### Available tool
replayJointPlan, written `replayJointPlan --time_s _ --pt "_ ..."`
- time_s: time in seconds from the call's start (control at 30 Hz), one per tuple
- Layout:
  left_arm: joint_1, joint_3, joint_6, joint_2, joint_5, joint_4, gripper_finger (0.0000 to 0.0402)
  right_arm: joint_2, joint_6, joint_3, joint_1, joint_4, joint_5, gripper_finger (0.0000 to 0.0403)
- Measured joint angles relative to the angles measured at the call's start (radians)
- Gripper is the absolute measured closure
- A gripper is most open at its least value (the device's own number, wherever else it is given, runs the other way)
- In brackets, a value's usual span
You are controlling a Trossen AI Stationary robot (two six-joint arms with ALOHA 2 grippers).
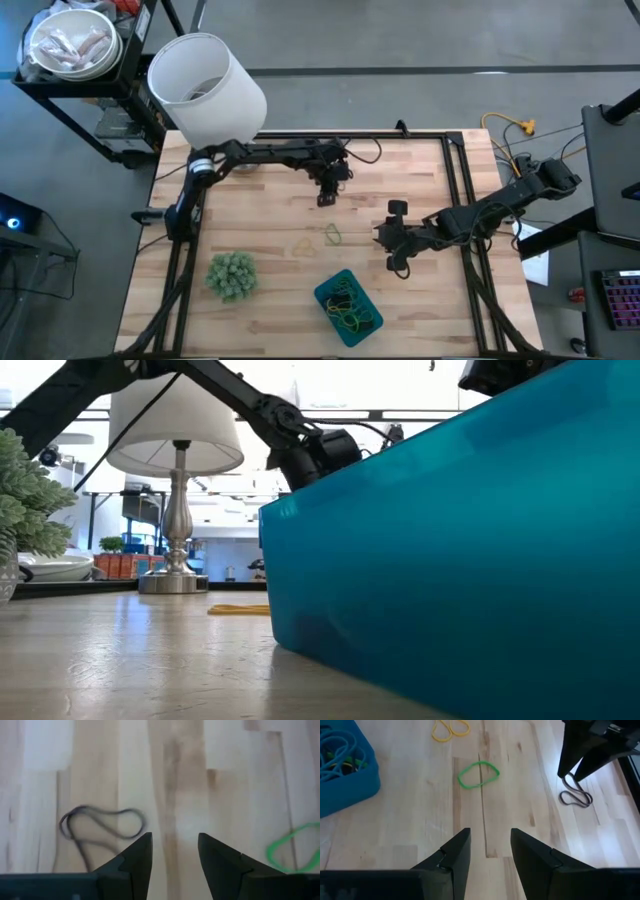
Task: Pick and place rubber bands into bin
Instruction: Put the purple rubber band into the blue bin
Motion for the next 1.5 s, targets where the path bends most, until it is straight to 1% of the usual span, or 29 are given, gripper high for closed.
replayJointPlan --time_s 0.1,0.27,0.37,0.43,0.57,0.63,0.7,0.73,0.8,0.9,0.97,1.0,1.1,1.17,1.33,1.4,1.5 --pt "-0.014 0.004 -0.019 -0.001 0.0 0.039 0.0259 0.0 0.003 0.0 0.0 -0.004 0.0 0.0269" --pt "-0.043 0.004 -0.183 -0.002 -0.004 0.197 0.0259 0.0 0.003 -0.001 0.001 -0.004 0.0 0.0268" --pt "-0.072 0.003 -0.244 -0.002 -0.013 0.308 0.0259 0.0 0.01 -0.001 0.001 -0.008 0.0 0.0268" --pt "-0.089 0.003 -0.267 -0.002 -0.08 0.373 0.0259 0.0 0.023 -0.001 0.001 -0.016 -0.001 0.0268" --pt "-0.103 -0.005 -0.332 -0.003 -0.299 0.432 0.0259 0.0 0.043 -0.001 0.001 -0.027 -0.001 0.0268" --pt "-0.103 -0.009 -0.375 -0.001 -0.37 0.443 0.0259 -0.001 0.048 -0.001 0.001 -0.027 -0.002 0.0268" --pt "-0.101 -0.009 -0.38 0.0 -0.388 0.418 0.0259 -0.007 0.048 -0.001 0.001 -0.035 -0.003 0.0268" --pt "-0.099 -0.005 -0.372 -0.003 -0.387 0.368 0.0259 -0.011 0.048 -0.002 0.001 -0.037 -0.002 0.0268" --pt "-0.096 0.005 -0.34 -0.023 -0.386 0.212 0.0259 -0.021 0.023 -0.002 0.0 -0.038 0.005 0.0268" --pt "-0.096 0.001 -0.261 -0.093 -0.386 0.021 0.0259 -0.024 -0.071 -0.003 -0.015 -0.003 0.081 0.0268" --pt "-0.103 -0.027 -0.239 -0.161 -0.387 -0.035 0.0259 -0.024 -0.158 -0.005 -0.058 0.031 0.083 0.0268" --pt "-0.111 -0.052 -0.231 -0.195 -0.388 -0.054 0.0259 -0.024 -0.198 -0.006 -0.091 0.051 0.05 0.0268" --pt "-0.141 -0.154 -0.194 -0.31 -0.384 -0.044 0.0259 -0.024 -0.289 -0.013 -0.235 0.113 -0.147 0.0269" --pt "-0.159 -0.238 -0.182 -0.404 -0.385 -0.017 0.0259 -0.022 -0.347 -0.032 -0.346 0.192 -0.272 0.0269" --pt "-0.193 -0.506 -0.164 -0.661 -0.396 0.139 0.0259 0.019 -0.452 -0.089 -0.602 0.444 -0.497 0.0269" --pt "-0.201 -0.612 -0.172 -0.76 -0.395 0.208 0.0259 0.061 -0.477 -0.087 -0.686 0.489 -0.578 0.0269" --pt "-0.203 -0.751 -0.19 -0.909 -0.395 0.307 0.0259 0.155 -0.493 -0.036 -0.785 0.485 -0.687 0.0269"
